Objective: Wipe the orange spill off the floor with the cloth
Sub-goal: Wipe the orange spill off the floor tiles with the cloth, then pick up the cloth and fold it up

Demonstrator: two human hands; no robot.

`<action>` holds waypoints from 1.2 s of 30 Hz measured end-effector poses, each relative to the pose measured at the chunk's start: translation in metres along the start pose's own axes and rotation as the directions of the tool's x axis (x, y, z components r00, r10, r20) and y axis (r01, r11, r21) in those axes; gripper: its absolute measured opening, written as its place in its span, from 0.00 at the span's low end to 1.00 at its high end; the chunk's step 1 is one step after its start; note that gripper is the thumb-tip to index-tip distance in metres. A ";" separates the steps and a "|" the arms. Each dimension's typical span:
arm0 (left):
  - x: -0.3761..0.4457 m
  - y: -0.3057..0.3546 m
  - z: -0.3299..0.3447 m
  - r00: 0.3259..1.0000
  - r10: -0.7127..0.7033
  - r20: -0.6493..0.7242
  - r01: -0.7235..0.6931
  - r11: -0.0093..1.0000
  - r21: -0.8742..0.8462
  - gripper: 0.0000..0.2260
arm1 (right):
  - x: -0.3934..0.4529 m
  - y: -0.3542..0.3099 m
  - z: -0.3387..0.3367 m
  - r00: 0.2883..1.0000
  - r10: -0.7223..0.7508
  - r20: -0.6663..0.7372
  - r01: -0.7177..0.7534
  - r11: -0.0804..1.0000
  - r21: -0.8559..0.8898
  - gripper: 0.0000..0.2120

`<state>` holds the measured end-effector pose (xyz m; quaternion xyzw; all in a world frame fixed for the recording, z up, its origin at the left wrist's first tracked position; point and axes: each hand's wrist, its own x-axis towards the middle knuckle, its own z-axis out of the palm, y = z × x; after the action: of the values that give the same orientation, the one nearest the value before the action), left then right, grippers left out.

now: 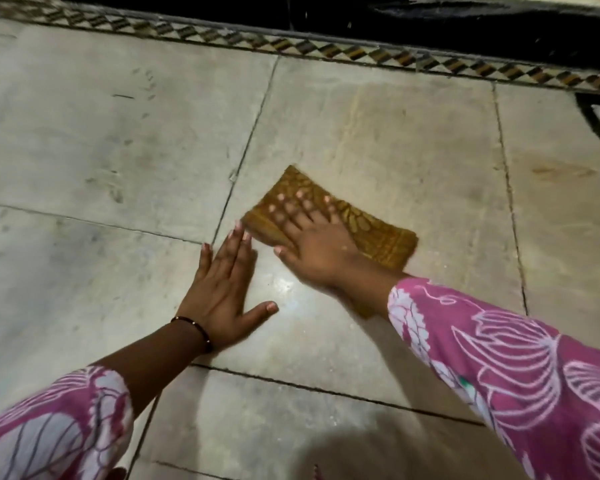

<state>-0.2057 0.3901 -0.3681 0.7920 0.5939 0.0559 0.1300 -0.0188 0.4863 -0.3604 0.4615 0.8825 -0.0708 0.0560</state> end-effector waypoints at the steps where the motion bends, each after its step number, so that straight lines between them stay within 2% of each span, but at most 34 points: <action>1: 0.000 0.000 -0.001 1.000 0.008 -0.019 -0.009 0.999 -0.034 0.46 | -0.014 -0.006 0.001 0.996 -0.084 0.007 0.084 0.996 -0.009 0.31; 4: -0.003 -0.002 0.001 0.998 0.045 -0.052 -0.048 0.997 -0.068 0.46 | -0.063 -0.008 0.007 0.948 -0.310 0.074 0.310 0.951 0.007 0.33; 7: -0.005 0.002 -0.004 0.972 0.232 -0.024 -0.231 0.972 0.033 0.43 | -0.114 0.016 0.006 0.902 -0.405 0.152 0.409 0.912 0.003 0.35; 9: 0.000 0.007 -0.011 0.911 0.412 0.036 -0.413 0.906 0.088 0.37 | -0.144 0.045 0.000 0.918 -0.363 0.160 0.368 0.930 0.002 0.37; 11: 0.007 0.009 -0.012 0.833 0.550 0.056 -0.553 0.832 0.041 0.28 | -0.170 0.072 -0.005 0.954 -0.253 0.158 0.257 0.966 -0.006 0.37; 14: 0.009 0.008 -0.004 0.785 0.620 0.000 -0.617 0.782 -0.087 0.20 | -0.189 0.085 -0.001 0.977 -0.188 0.097 0.190 0.982 -0.014 0.29; 16: 0.011 0.012 -0.003 0.803 0.594 -0.044 -0.594 0.796 -0.116 0.17 | -0.187 0.085 0.003 0.975 -0.221 0.001 0.221 0.975 -0.014 0.24; 19: 0.018 0.024 -0.013 0.884 0.458 -0.094 -0.467 0.873 -0.141 0.14 | -0.175 0.088 -0.008 0.967 -0.202 -0.154 0.211 0.977 0.040 0.20; 22: 0.015 0.035 -0.023 0.951 0.262 -0.163 -0.293 0.932 -0.213 0.15 | -0.173 0.088 -0.023 0.980 -0.045 -0.194 0.103 0.947 0.305 0.24; 23: 0.012 0.040 -0.028 0.958 0.201 -0.203 -0.252 0.929 -0.270 0.14 | -0.176 0.088 -0.028 0.981 0.034 -0.192 0.058 0.890 0.452 0.23; 25: 0.004 0.055 -0.040 0.957 0.088 -0.277 -0.197 0.897 -0.395 0.13 | -0.186 0.089 -0.041 0.969 0.209 -0.131 -0.045 0.673 0.739 0.18; 26: 0.000 0.067 -0.049 0.949 0.036 -0.312 -0.179 0.879 -0.442 0.14 | -0.192 0.089 -0.049 0.956 0.274 -0.108 -0.071 0.569 0.819 0.17; 28: -0.007 0.095 -0.065 0.928 -0.083 -0.364 -0.135 0.834 -0.534 0.14 | -0.207 0.087 -0.067 0.930 0.354 -0.101 -0.092 0.491 0.866 0.19; 31: -0.017 0.140 -0.103 0.892 -0.255 -0.372 -0.057 0.754 -0.654 0.12 | -0.237 0.077 -0.115 0.914 0.391 -0.105 -0.110 0.488 0.866 0.16; 33: -0.025 0.160 -0.135 0.889 -0.289 -0.356 -0.011 0.763 -0.646 0.10 | -0.257 0.070 -0.154 0.914 0.400 -0.076 -0.147 0.497 0.855 0.15; 36: -0.047 0.191 -0.209 0.926 -0.226 -0.302 0.002 0.803 -0.596 0.11 | -0.296 0.059 -0.236 0.910 0.415 -0.010 -0.218 0.498 0.840 0.16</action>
<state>-0.0932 0.3242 -0.1128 0.6514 0.6085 0.3710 0.2601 0.1896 0.3224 -0.0835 0.5924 0.6460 -0.4130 -0.2474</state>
